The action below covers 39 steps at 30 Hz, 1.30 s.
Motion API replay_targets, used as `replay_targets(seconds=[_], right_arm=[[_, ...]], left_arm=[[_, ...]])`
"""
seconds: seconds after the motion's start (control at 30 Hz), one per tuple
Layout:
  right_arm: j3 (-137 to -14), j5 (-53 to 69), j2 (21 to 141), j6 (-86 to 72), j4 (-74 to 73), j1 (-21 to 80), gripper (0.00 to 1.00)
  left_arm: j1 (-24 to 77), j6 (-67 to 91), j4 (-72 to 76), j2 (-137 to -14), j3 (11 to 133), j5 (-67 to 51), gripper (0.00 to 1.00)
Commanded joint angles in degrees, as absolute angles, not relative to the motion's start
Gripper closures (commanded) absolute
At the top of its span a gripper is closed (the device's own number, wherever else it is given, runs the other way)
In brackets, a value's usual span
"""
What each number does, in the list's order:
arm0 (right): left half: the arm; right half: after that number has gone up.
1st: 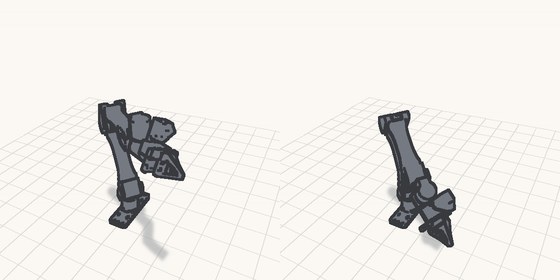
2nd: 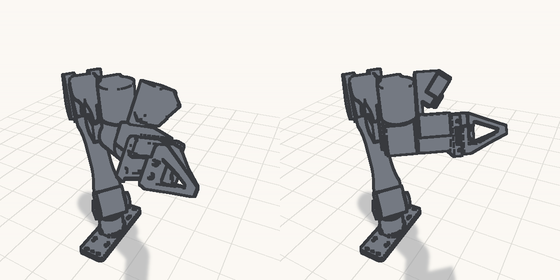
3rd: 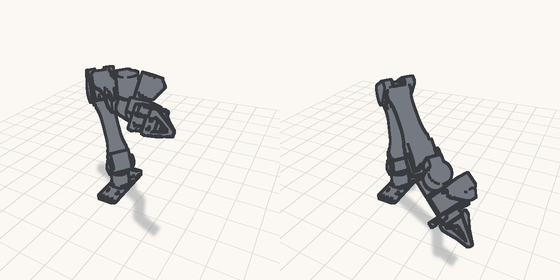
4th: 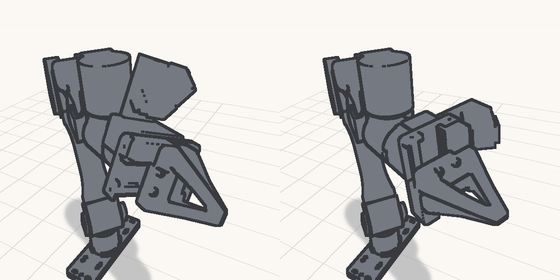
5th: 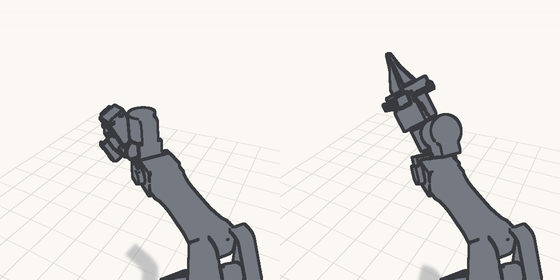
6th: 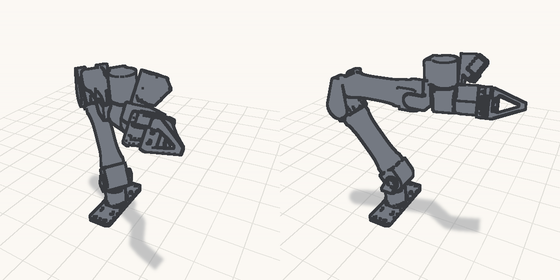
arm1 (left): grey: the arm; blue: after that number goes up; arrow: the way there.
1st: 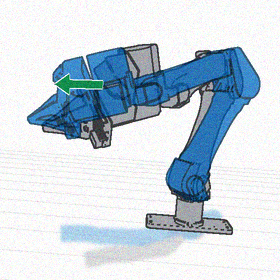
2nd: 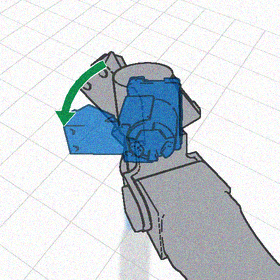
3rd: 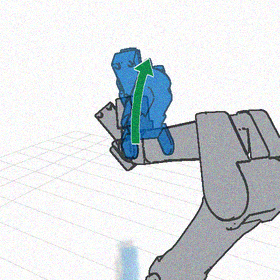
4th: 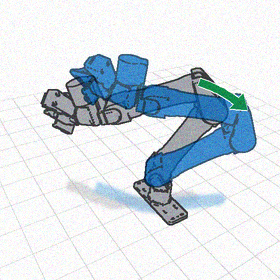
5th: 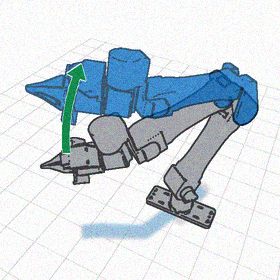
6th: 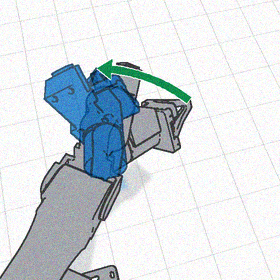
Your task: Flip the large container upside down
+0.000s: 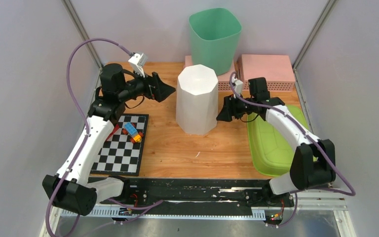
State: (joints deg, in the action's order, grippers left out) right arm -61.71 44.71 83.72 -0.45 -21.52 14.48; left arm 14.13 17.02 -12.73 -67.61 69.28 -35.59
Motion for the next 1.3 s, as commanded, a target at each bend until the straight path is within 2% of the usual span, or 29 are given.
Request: replay_targets(seconds=[0.0, 0.23, 0.5, 0.73, 0.97, 1.27], right_arm=[[-64.29, 37.24, 79.0, 6.36, -22.49, 13.55, 0.35], [-65.3, 36.97, 78.89, 12.78, -17.26, 13.54, 0.33], [-68.02, 45.19, 85.79, 23.25, -12.98, 13.62, 0.33], [-70.5, 50.35, 91.98, 26.13, -8.52, 16.72, 0.36], [-74.03, 44.84, 98.67, 23.46, -3.57, 24.0, 0.36], [-82.63, 26.36, 106.88, 15.71, -0.51, 32.32, 0.35]], left_arm=[[14.59, 11.74, -15.36, -65.3, 72.07, -31.61, 0.0], [14.59, 6.85, -17.32, -64.7, 71.85, -27.42, 0.0], [14.55, 3.4, -17.76, -64.24, 71.4, -24.45, 0.0], [14.59, 2.42, -19.04, -64.45, 73.48, -22.87, 0.0], [14.59, -1.51, -19.5, -63.21, 74.41, -19.18, 0.0], [14.59, -9.59, -21.14, -61.38, 73.66, -16.47, 0.0]])
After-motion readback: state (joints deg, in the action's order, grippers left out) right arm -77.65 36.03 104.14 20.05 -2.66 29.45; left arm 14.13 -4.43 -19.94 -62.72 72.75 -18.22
